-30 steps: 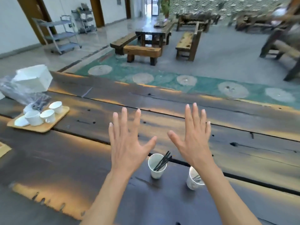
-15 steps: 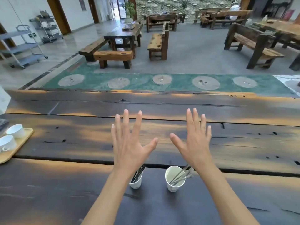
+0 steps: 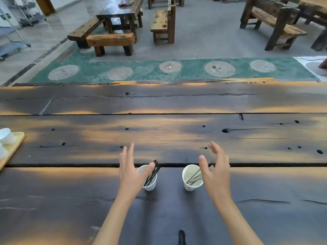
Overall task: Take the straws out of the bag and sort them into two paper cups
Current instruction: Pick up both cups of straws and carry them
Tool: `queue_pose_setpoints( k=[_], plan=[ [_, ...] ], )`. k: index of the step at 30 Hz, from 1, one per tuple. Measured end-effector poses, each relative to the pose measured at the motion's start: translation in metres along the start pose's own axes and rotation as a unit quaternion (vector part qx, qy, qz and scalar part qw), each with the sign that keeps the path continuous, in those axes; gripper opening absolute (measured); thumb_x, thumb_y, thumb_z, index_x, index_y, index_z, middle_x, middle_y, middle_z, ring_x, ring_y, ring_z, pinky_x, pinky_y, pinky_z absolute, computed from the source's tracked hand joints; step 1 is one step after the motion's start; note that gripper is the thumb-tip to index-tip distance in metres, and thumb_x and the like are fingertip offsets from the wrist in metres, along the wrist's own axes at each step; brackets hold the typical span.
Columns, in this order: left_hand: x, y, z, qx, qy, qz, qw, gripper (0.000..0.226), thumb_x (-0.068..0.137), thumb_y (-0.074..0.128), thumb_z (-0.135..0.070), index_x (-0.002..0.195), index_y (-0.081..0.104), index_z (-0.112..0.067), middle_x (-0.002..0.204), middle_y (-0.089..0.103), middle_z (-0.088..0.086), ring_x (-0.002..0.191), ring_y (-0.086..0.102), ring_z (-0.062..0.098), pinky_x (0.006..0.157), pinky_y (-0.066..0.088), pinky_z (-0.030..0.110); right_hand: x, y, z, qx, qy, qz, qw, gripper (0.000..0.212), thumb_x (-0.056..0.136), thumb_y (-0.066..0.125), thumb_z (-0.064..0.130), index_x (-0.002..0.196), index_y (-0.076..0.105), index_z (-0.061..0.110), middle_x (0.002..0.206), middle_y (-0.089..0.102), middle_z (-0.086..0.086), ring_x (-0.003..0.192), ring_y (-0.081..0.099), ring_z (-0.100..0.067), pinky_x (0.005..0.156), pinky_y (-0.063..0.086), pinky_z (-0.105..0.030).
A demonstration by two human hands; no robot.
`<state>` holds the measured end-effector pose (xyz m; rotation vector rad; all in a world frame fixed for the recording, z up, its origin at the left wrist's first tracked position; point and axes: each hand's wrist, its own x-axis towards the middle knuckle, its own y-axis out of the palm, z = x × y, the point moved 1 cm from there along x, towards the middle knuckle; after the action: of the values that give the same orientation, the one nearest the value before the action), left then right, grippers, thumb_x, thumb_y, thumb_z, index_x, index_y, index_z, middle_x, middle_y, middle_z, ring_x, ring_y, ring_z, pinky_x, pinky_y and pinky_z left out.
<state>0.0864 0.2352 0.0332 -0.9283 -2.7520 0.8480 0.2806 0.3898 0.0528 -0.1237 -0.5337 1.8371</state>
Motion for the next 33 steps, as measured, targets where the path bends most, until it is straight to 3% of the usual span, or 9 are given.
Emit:
queue_pose_setpoints(
  k=[3,5,8,13,17,22,26,33],
  plan=[
    [-0.022,0.013,0.035,-0.079,-0.103,-0.008,0.991,0.114,0.067,0.082,-0.048,0.157,0.011,-0.035,0.166,0.012,-0.009,0.149,0.013,0.006,0.122,0.017,0.042,-0.037,0.000,-0.034,0.066,0.085,-0.030,0.994,0.040,0.092,0.067,0.018,0.116,0.050,0.045,0.117,0.060,0.011,0.117,0.053,-0.018,0.099,0.038,-0.030],
    [-0.036,0.025,0.053,-0.103,-0.156,-0.006,0.982,0.115,0.073,0.085,-0.033,0.158,0.007,-0.029,0.166,0.010,-0.008,0.150,0.014,0.009,0.123,0.018,0.042,-0.061,0.000,-0.062,0.064,0.135,-0.033,0.988,0.041,0.088,0.071,0.020,0.114,0.049,0.044,0.115,0.061,0.010,0.114,0.054,-0.019,0.099,0.039,-0.033],
    [-0.044,0.039,0.070,-0.118,-0.181,0.014,0.976,0.115,0.074,0.086,-0.027,0.157,0.007,-0.029,0.162,0.014,-0.012,0.148,0.017,0.007,0.120,0.021,0.038,-0.079,0.002,-0.097,0.043,0.204,-0.014,0.978,0.049,0.084,0.076,0.021,0.122,0.046,0.032,0.120,0.059,0.006,0.118,0.052,-0.020,0.102,0.041,-0.041],
    [-0.038,0.055,0.075,-0.152,-0.199,0.016,0.968,0.098,0.075,0.085,-0.015,0.149,0.024,-0.033,0.139,0.040,-0.015,0.126,0.041,0.007,0.099,0.034,0.027,-0.074,0.018,-0.126,0.065,0.288,0.091,0.951,0.079,0.086,0.074,0.015,0.150,0.027,0.022,0.152,0.039,0.005,0.140,0.038,-0.017,0.114,0.034,-0.042],
    [-0.029,0.067,0.078,-0.174,-0.209,0.010,0.962,0.087,0.074,0.085,-0.010,0.139,0.032,-0.036,0.131,0.051,-0.014,0.120,0.051,0.009,0.097,0.038,0.026,-0.060,0.033,-0.136,0.086,0.308,0.168,0.933,0.098,0.083,0.077,0.017,0.156,0.012,0.029,0.159,0.027,0.006,0.145,0.030,-0.019,0.116,0.031,-0.043],
    [-0.018,0.071,0.086,-0.176,-0.201,0.000,0.964,0.083,0.072,0.086,-0.008,0.132,0.038,-0.039,0.125,0.056,-0.020,0.115,0.055,-0.002,0.103,0.043,0.031,-0.047,0.045,-0.143,0.117,0.293,0.201,0.927,0.087,0.078,0.081,0.014,0.143,0.028,0.035,0.139,0.042,0.027,0.136,0.037,-0.011,0.112,0.032,-0.037],
    [-0.013,0.073,0.090,-0.183,-0.198,0.004,0.963,0.079,0.072,0.088,-0.013,0.128,0.043,-0.044,0.124,0.060,-0.020,0.112,0.058,-0.003,0.102,0.047,0.032,-0.041,0.051,-0.142,0.156,0.299,0.202,0.920,0.075,0.078,0.080,0.010,0.130,0.037,0.043,0.130,0.059,0.015,0.122,0.052,0.001,0.094,0.041,-0.022],
    [-0.008,0.079,0.089,-0.189,-0.200,-0.011,0.961,0.075,0.072,0.088,-0.012,0.118,0.043,-0.051,0.122,0.060,-0.020,0.104,0.059,-0.010,0.097,0.047,0.027,-0.030,0.055,-0.146,0.165,0.301,0.206,0.916,0.079,0.078,0.083,0.014,0.138,0.036,0.035,0.125,0.064,0.012,0.112,0.059,0.003,0.096,0.044,-0.023]
  ],
)
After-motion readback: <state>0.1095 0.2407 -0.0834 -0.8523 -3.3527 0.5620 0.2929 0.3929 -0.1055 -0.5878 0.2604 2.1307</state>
